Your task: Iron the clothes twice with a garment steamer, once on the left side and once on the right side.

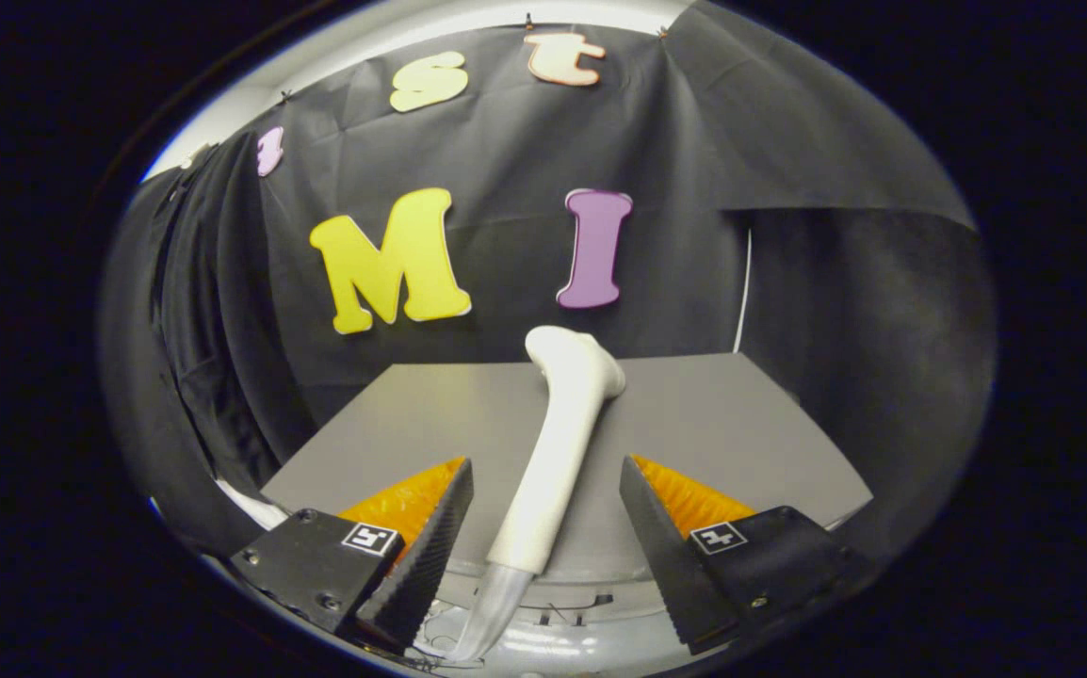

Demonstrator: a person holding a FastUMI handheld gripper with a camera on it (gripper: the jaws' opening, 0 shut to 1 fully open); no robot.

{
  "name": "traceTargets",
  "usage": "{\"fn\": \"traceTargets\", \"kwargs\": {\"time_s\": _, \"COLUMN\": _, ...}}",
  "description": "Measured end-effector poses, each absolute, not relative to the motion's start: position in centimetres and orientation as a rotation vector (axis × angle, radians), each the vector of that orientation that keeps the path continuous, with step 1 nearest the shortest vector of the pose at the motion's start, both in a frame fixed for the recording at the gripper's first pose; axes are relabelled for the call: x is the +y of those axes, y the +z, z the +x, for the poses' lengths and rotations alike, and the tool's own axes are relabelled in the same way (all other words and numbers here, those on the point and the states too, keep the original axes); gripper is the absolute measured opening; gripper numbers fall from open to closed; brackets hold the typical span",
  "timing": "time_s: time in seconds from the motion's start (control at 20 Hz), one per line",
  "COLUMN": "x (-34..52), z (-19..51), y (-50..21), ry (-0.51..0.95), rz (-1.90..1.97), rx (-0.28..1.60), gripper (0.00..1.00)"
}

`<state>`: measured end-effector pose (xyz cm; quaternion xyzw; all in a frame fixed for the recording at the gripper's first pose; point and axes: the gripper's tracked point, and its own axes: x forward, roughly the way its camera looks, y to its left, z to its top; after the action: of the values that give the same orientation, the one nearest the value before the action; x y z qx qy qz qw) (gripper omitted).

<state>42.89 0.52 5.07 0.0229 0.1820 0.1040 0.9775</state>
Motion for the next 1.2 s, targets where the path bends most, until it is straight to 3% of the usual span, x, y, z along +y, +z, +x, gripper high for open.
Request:
{"fn": "traceTargets", "kwargs": {"time_s": 0.2, "x": 0.9, "z": 45.1, "y": 3.4, "ry": 0.231, "rz": 0.093, "rx": 0.443, "gripper": 0.93}}
{"fn": "traceTargets", "kwargs": {"time_s": 0.55, "x": 2.1, "z": 46.3, "y": 2.6, "ry": 0.258, "rz": 0.144, "rx": 0.458, "gripper": 0.63}}
{"fn": "traceTargets", "kwargs": {"time_s": 0.8, "x": 1.7, "z": 46.4, "y": 2.7, "ry": 0.288, "rz": 0.159, "rx": 0.449, "gripper": 0.57}}
{"fn": "traceTargets", "kwargs": {"time_s": 1.05, "x": 2.5, "z": 45.9, "y": 3.4, "ry": 0.327, "rz": 0.232, "rx": 0.461, "gripper": 0.39}}
{"fn": "traceTargets", "kwargs": {"time_s": 1.2, "x": 2.5, "z": 45.3, "y": 4.6, "ry": 0.321, "rz": 0.215, "rx": 0.428, "gripper": 0.37}}
